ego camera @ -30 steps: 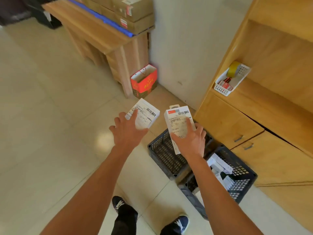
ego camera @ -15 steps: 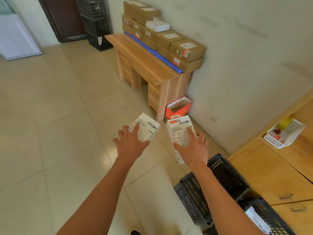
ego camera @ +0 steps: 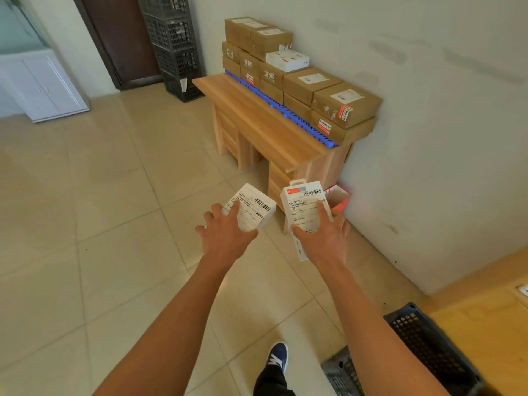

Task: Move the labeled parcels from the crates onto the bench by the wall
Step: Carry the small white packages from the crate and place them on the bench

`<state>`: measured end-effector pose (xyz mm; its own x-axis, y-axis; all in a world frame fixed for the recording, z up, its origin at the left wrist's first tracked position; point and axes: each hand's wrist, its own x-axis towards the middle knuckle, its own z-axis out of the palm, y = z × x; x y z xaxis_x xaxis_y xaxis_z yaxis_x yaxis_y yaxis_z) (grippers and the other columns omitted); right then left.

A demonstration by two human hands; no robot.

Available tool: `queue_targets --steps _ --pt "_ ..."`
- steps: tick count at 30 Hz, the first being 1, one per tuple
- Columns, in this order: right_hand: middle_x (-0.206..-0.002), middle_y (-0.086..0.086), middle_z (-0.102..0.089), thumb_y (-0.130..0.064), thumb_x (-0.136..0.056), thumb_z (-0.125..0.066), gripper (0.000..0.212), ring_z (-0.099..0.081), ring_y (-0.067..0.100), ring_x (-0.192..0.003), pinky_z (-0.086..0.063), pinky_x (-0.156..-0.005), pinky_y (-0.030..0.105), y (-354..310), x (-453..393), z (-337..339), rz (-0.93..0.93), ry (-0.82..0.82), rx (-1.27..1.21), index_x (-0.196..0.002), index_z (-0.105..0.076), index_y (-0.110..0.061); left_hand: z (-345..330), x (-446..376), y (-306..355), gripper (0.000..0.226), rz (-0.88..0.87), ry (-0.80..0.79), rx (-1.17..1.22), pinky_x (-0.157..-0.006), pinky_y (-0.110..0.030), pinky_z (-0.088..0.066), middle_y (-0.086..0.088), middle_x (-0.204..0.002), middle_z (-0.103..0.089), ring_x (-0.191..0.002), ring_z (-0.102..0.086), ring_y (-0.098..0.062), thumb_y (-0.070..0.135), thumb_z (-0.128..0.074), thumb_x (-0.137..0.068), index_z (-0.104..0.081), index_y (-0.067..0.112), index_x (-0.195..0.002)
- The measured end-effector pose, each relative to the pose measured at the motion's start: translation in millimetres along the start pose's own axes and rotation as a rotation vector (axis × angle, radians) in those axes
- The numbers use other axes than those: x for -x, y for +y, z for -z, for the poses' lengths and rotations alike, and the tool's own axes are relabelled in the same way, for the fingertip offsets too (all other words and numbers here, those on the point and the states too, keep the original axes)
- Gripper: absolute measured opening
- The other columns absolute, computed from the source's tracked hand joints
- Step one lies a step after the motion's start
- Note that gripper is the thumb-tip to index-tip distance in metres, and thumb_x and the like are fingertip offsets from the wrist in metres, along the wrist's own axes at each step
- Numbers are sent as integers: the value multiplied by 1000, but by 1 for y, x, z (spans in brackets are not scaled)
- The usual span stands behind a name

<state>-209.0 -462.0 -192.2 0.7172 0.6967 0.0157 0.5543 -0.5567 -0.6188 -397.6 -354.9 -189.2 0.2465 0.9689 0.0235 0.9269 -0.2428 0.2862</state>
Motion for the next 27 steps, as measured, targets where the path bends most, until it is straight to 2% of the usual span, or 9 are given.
queue_targets --steps 5,8,10,13,15,22,27 --pt "-140 7 -34 -65 -73 -69 92 -31 31 -131 -43 -104 55 -33 -84 -28 -32 -11 -24 -151 -29 -38 5 -92 7 90 8 -3 -19 -95 -51 -38 -2 -134 -37 -119 -42 -28 75 -60 -72 -33 40 -151" --pt "-150 8 -28 -68 -80 -64 91 -21 31 -138 -28 -114 52 -63 -132 -39 -14 -34 14 -155 -25 -37 16 -148 8 91 12 17 -42 -96 -52 -39 -2 -136 -36 -120 -42 -27 74 -60 -74 -31 39 -152" --pt "-153 6 -25 -68 -82 -63 90 -22 30 -142 -22 -115 49 -86 -161 -45 6 -46 41 -156 -23 -37 25 -185 7 91 19 29 -35 -97 -51 -39 -2 -136 -36 -120 -41 -27 74 -59 -74 -30 39 -153" --pt "-152 5 -24 -71 -81 -62 92 -24 30 -142 -36 -110 51 -113 -207 -64 31 -57 12 -156 -21 -38 30 -243 5 91 27 50 -16 -98 -53 -39 -3 -136 -36 -120 -41 -27 74 -59 -75 -30 38 -153" --pt "-153 3 -23 -72 -80 -61 92 -22 31 -144 -40 -110 54 -127 -241 -80 9 -67 9 -156 -20 -39 28 -282 3 91 31 34 -9 -99 -55 -39 -4 -136 -36 -120 -41 -28 74 -60 -74 -31 38 -153" --pt "-149 5 -26 -76 -77 -61 95 -24 31 -142 -39 -110 57 -185 -360 -139 -34 -24 48 -155 -19 -41 16 -438 -8 90 -19 17 18 -96 -52 -39 -4 -134 -38 -120 -42 -29 75 -61 -74 -32 38 -151" --pt "-148 4 -24 -70 -81 -63 94 -23 30 -141 -38 -108 52 -225 -425 -154 -77 34 85 -156 -18 -37 18 -539 0 88 -95 9 12 -94 -54 -41 -6 -133 -42 -117 -44 -30 76 -59 -73 -35 38 -149"
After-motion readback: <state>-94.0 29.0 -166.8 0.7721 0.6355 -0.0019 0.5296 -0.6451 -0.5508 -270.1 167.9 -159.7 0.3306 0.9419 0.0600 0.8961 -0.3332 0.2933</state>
